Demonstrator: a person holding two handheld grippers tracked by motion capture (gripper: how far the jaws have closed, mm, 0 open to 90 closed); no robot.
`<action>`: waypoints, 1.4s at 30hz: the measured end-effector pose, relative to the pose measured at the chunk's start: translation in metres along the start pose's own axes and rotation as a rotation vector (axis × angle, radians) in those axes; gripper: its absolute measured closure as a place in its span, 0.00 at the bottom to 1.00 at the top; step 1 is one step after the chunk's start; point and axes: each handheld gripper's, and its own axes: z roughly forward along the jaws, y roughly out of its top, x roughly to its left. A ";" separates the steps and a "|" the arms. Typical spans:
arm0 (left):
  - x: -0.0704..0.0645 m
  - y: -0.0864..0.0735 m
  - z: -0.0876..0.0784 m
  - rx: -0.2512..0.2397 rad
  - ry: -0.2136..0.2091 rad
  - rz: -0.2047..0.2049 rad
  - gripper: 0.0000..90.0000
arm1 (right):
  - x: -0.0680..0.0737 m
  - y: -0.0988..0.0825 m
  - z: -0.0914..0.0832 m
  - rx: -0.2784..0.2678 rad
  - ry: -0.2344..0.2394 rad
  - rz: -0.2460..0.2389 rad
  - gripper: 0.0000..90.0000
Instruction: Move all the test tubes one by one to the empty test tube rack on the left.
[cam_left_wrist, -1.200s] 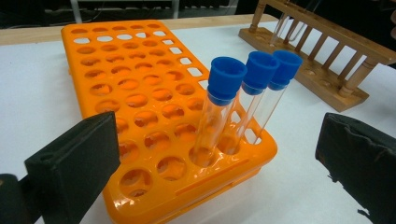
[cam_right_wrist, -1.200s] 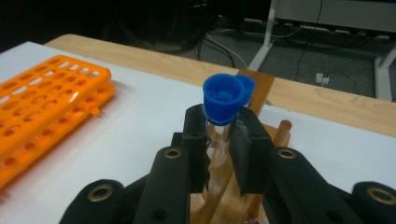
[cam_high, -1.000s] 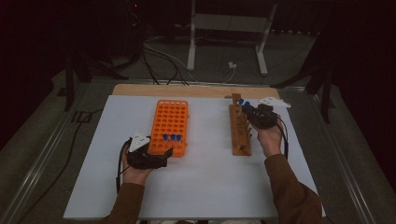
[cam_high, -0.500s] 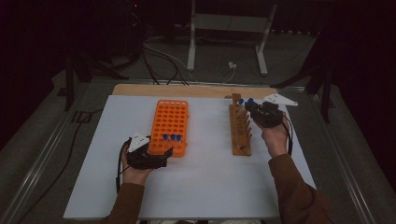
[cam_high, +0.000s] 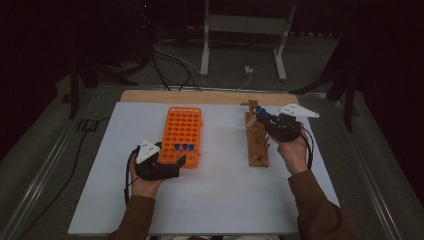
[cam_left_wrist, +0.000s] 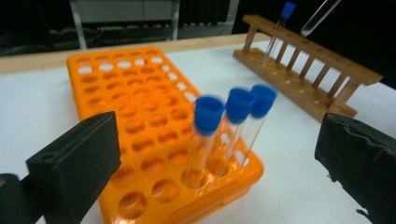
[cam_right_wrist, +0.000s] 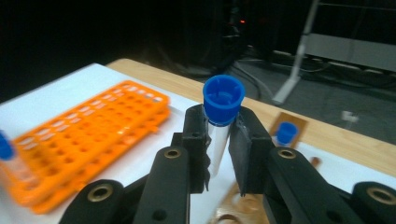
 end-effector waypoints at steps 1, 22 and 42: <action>-0.003 0.003 -0.001 -0.009 -0.006 0.008 0.01 | 0.003 0.000 0.000 -0.001 0.014 0.001 0.86; -0.066 0.037 0.037 -0.007 -0.074 0.132 0.28 | 0.055 -0.007 0.004 0.045 0.197 -0.005 0.85; -0.093 0.038 0.075 0.023 -0.119 0.192 0.79 | 0.085 -0.011 0.011 0.111 0.289 -0.028 0.85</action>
